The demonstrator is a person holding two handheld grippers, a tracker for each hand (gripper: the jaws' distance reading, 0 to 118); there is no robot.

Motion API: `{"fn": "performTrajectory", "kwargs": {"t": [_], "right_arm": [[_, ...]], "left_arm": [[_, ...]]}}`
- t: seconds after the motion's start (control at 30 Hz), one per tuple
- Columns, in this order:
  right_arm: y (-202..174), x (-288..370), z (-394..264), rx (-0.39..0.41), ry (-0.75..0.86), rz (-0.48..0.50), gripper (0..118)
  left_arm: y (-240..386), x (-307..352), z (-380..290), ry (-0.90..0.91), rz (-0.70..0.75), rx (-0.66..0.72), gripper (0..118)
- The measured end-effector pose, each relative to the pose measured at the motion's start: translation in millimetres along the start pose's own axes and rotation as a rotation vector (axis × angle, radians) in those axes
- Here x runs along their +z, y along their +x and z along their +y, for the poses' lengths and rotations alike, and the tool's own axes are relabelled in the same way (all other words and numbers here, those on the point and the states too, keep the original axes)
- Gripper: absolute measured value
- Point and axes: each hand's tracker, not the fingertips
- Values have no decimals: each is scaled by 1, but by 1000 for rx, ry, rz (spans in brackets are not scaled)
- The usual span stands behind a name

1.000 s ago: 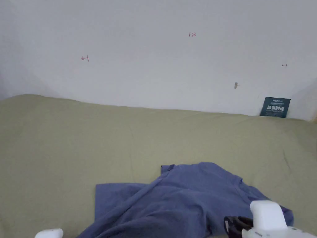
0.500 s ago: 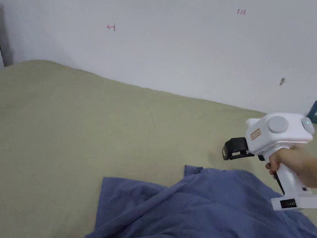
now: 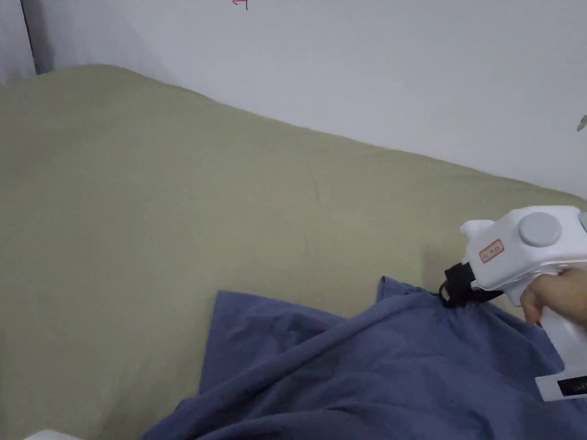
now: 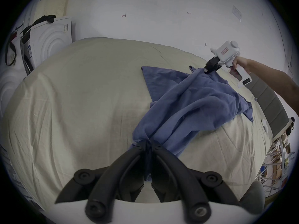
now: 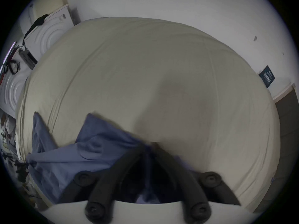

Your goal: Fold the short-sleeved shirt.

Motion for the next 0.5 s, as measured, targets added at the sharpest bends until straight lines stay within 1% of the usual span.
{"fn": "performTrajectory", "kwargs": {"t": [0.03,0.07,0.13,0.17,0.2,0.23,0.27,0.3,0.33,0.37,0.43,0.5], "right_arm": [[-8,7,-6,13,15,-55,6],[-12,9,-7,33,-2,-72,6],[-18,22,-17,27,57,-70,6],[-17,34,-22,-12,130,-35,6],[-15,44,-21,-72,198,-6,6],[-14,54,-24,-93,243,13,6],[-15,68,-29,-92,312,24,6],[-15,79,-33,-92,347,29,6],[-15,90,-29,-89,366,64,6],[-15,101,-32,-85,397,75,6],[-19,124,-36,-52,461,32,6],[-21,147,-32,-36,529,35,6]], "left_arm": [[2,-1,1,4,5,-3,5],[3,-1,1,4,7,-4,5],[3,0,1,5,6,2,5],[3,0,1,10,0,5,5],[1,0,2,10,-11,12,5],[-1,1,3,12,-19,21,5],[-3,3,5,18,-28,31,5],[-3,5,8,32,-38,44,5],[-4,8,13,60,-59,71,5],[-5,10,17,80,-89,91,5],[-5,15,30,125,-113,104,5],[-3,20,47,156,-123,92,5]]}}
